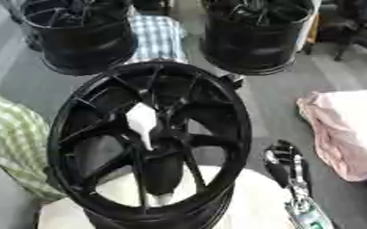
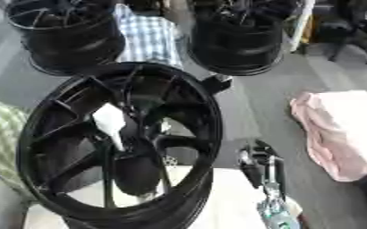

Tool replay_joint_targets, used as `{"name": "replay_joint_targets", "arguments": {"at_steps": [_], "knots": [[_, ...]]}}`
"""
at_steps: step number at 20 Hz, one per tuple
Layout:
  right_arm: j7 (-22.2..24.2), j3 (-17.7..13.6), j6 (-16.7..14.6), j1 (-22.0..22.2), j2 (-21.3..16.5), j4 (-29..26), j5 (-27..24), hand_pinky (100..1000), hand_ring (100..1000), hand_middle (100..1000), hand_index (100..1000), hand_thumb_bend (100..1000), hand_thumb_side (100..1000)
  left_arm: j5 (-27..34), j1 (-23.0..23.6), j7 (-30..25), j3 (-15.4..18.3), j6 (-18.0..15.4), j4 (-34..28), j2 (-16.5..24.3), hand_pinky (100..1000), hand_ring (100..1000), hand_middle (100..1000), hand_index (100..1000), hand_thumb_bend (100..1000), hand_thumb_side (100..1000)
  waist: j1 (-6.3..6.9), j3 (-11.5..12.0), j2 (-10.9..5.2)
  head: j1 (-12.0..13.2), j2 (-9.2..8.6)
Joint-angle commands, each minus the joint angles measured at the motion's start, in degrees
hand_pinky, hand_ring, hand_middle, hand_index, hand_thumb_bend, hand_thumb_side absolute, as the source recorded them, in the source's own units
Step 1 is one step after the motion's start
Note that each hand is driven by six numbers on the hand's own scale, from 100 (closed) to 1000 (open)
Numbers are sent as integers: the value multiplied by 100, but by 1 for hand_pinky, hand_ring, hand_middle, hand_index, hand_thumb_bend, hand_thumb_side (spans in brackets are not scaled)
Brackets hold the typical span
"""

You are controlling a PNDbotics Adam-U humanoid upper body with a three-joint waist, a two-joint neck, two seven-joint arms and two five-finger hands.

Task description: Pull the pin out of the wheel hub.

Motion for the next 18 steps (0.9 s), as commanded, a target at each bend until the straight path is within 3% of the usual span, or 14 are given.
{"name": "replay_joint_targets", "arguments": {"at_steps": [1, 4, 9, 14, 18], "knots": [[16, 10, -8, -31, -130, -88, 54, 749, 711, 703, 828, 100, 441, 194, -471, -749, -778, -667, -349, 1242, 795, 819, 779, 838, 513, 605, 36, -36, -92, 35, -74], [47, 38, -13, -23, -141, -66, 72, 749, 711, 703, 828, 100, 442, 17, -1128, -1798, -1765, -1278, -622, 1745, 838, 839, 799, 868, 553, 601, 78, -87, -107, 118, -83], [78, 72, -46, -2, -162, -32, 74, 749, 711, 703, 828, 100, 444, -233, -2249, -3459, -3248, -1778, -1012, 1516, 845, 841, 802, 873, 565, 535, 153, -128, -137, 153, -96], [113, 102, -84, 1, -156, -31, 103, 750, 711, 704, 828, 100, 447, -1044, -3041, -3641, -4514, -2005, -942, 897, 852, 851, 834, 883, 561, 477, 213, -190, -162, 186, -74], [154, 124, -101, -15, -129, -38, 123, 750, 712, 704, 828, 100, 448, -1681, -3400, -3646, -5177, -2399, -515, 375, 869, 881, 881, 902, 581, 424, 233, -256, -160, 191, -82]]}}
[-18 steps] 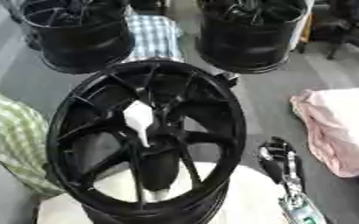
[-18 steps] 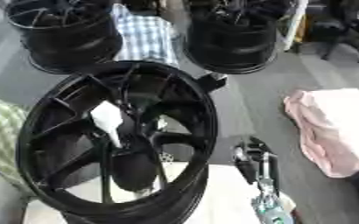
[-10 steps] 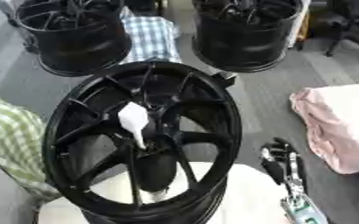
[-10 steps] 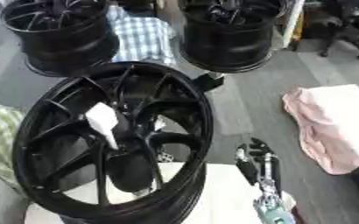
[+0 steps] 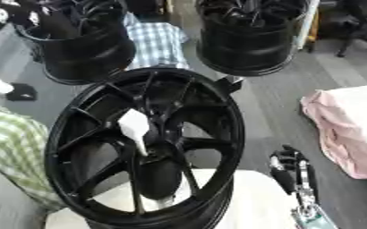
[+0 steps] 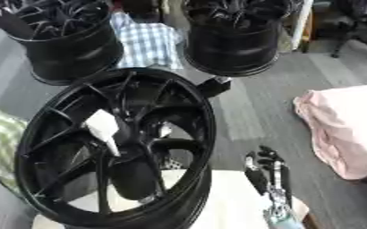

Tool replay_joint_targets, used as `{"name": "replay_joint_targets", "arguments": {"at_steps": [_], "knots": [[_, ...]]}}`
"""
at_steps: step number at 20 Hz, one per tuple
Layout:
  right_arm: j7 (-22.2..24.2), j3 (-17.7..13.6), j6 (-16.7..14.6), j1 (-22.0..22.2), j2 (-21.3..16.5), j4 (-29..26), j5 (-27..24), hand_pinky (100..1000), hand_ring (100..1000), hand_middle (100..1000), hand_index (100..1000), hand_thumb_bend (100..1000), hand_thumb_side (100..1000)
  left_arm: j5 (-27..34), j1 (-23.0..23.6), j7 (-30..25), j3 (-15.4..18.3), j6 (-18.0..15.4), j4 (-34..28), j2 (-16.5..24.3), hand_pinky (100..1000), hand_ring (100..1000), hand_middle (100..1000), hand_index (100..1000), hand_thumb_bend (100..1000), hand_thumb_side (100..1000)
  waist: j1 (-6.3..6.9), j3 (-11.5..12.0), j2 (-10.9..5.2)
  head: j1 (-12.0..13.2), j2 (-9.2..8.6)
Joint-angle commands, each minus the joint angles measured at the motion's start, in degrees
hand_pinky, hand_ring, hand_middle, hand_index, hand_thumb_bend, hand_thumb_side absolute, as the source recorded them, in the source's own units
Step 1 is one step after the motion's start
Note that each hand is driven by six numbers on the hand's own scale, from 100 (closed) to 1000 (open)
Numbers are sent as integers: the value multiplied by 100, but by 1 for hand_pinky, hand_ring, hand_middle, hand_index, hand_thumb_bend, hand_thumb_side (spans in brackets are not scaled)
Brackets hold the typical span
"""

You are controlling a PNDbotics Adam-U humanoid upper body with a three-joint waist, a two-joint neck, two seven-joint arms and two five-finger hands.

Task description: Pull the pin out of the wheel hub.

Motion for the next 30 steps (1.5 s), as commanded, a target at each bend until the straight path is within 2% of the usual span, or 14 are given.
{"name": "replay_joint_targets", "arguments": {"at_steps": [1, 5, 7, 13, 20, 26, 30], "knots": [[42, 25, -28, -64, -62, -64, 43, 750, 712, 704, 828, 100, 448, -518, -265, -1526, -396, -1867, 308, -237, 873, 887, 891, 906, 580, 411, 2, -21, -62, 23, -41], [52, 37, -50, -71, -49, -78, 47, 750, 712, 704, 828, 100, 448, -1151, -441, -1526, -631, -2359, 852, -602, 878, 892, 901, 905, 566, 370, 11, -52, -50, 39, -24], [55, 43, -55, -75, -41, -83, 48, 750, 712, 704, 828, 100, 448, -1351, -492, -1526, -683, -2438, 1079, -754, 875, 891, 896, 901, 559, 358, 11, -65, -47, 42, -20], [64, 55, -60, -85, -31, -88, 52, 750, 712, 704, 828, 100, 448, -1441, -529, -1526, -902, -2463, 1410, -1034, 859, 879, 859, 886, 553, 351, 9, -94, -38, 75, -28], [72, 61, -57, -91, -33, -85, 55, 750, 712, 704, 828, 100, 448, -1293, -484, -1526, -1178, -2464, 1353, -1057, 839, 834, 767, 825, 522, 347, 12, -104, -38, 97, -28], [69, 63, -54, -93, -35, -82, 55, 750, 712, 704, 828, 100, 449, -1326, -424, -1526, -1280, -2464, 1311, -1023, 817, 775, 657, 739, 472, 351, 12, -108, -39, 111, -29], [68, 62, -50, -94, -39, -78, 51, 750, 712, 704, 828, 100, 449, -1353, -406, -1526, -1280, -2464, 1327, -1012, 801, 731, 586, 683, 379, 295, 8, -104, -40, 118, -34]]}}
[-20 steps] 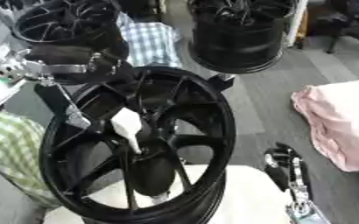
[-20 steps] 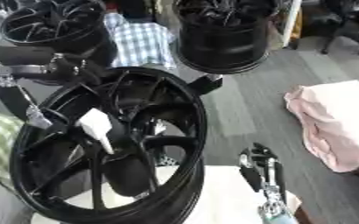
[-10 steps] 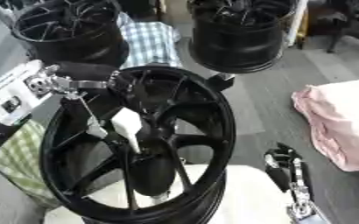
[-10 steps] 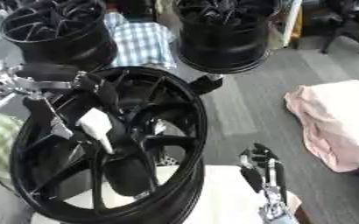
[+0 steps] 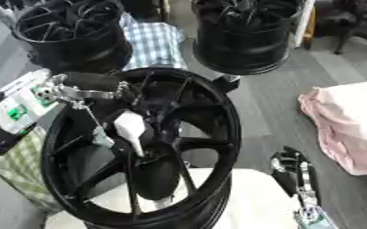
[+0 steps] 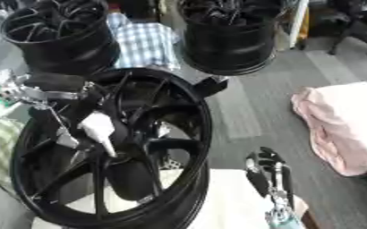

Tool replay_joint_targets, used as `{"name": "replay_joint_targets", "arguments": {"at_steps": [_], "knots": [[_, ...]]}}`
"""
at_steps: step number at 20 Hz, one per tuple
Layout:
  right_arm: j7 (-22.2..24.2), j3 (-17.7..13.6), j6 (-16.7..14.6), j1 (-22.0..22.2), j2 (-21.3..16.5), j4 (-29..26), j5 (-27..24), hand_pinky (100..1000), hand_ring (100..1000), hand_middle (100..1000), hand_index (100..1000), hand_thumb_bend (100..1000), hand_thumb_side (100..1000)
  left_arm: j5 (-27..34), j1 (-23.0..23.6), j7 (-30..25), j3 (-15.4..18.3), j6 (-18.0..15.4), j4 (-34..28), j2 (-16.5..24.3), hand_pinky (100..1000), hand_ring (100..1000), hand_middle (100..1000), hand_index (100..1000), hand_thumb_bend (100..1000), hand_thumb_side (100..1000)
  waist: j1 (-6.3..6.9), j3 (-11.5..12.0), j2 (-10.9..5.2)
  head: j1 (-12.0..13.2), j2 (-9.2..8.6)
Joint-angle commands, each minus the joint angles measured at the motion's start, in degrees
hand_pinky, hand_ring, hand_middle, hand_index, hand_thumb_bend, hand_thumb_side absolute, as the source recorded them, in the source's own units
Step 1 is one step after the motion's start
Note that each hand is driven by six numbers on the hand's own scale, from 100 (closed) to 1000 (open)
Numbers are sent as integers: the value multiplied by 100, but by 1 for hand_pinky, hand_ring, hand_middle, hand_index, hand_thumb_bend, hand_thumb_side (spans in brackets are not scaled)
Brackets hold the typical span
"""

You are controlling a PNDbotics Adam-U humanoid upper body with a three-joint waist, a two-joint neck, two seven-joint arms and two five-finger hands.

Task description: Pull the pin out of the wheel hub.

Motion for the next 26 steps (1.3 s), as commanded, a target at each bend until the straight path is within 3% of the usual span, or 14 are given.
{"name": "replay_joint_targets", "arguments": {"at_steps": [1, 5, 11, 26], "knots": [[7, 20, -3, -86, -43, -78, 32, 750, 712, 704, 828, 100, 449, -33, -72, -1981, 10, -2009, -30, 129, 798, 717, 567, 668, 334, 267, -22, 5, -51, 20, -35], [7, 18, 1, -84, -47, -75, 28, 750, 712, 704, 828, 100, 450, -22, -75, -1981, 76, -2009, 37, 133, 790, 688, 532, 636, 237, 228, -25, 12, -53, 23, -40], [3, 14, 5, -78, -48, -69, 22, 750, 712, 704, 828, 100, 451, 86, -128, -1981, 284, -2009, 172, 132, 766, 607, 439, 547, 100, 239, -30, 24, -58, 24, -48], [-8, 4, 4, -56, -52, -24, 3, 751, 712, 704, 828, 100, 453, 464, -534, -1981, 815, -1791, 135, 189, 769, 590, 418, 534, 100, 241, -23, 70, -89, 33, -18]]}}
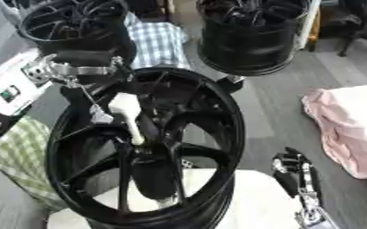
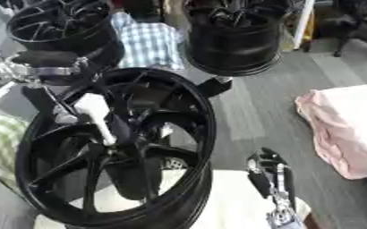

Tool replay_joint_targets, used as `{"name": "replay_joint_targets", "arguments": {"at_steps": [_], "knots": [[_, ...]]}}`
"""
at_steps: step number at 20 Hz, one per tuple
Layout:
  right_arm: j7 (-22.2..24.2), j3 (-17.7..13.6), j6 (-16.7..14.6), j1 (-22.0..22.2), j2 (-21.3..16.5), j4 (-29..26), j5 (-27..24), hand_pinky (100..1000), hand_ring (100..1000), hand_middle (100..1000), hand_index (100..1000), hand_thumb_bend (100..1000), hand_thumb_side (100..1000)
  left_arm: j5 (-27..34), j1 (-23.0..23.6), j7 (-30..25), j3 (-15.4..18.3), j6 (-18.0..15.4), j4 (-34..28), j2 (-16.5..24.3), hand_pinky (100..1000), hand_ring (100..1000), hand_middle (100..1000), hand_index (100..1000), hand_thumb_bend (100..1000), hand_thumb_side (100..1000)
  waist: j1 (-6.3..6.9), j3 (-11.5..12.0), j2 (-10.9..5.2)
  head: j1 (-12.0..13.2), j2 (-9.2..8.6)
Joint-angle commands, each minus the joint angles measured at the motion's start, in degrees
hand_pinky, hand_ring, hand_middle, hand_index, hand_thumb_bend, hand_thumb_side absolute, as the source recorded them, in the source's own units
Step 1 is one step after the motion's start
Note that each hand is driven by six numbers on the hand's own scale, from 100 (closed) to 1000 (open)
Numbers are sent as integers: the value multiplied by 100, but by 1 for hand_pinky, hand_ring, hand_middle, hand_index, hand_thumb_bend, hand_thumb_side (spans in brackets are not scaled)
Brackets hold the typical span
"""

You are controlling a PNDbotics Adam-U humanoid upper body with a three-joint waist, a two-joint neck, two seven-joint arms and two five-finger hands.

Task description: Pull the pin out of the wheel hub.

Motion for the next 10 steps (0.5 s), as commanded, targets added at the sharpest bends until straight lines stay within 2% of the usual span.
{"name": "replay_joint_targets", "arguments": {"at_steps": [1, 6, 10], "knots": [[-12, 3, -8, -55, -57, -29, -2, 751, 712, 704, 828, 100, 454, 65, -184, -1900, 299, -1856, -111, 270, 771, 590, 419, 534, 100, 240, -7, 25, -80, -5, -17], [-37, -26, -2, -23, -118, -6, -20, 751, 712, 704, 828, 100, 454, 227, -40, -1900, 1004, -1677, -270, 962, 786, 590, 422, 540, 100, 241, 36, 133, -91, -89, -28], [-66, -50, 6, -17, -147, -11, -31, 751, 713, 704, 828, 100, 453, 549, 515, -1900, 1805, -1394, -604, 1721, 793, 590, 423, 542, 100, 246, 49, 202, -86, -166, -49]]}}
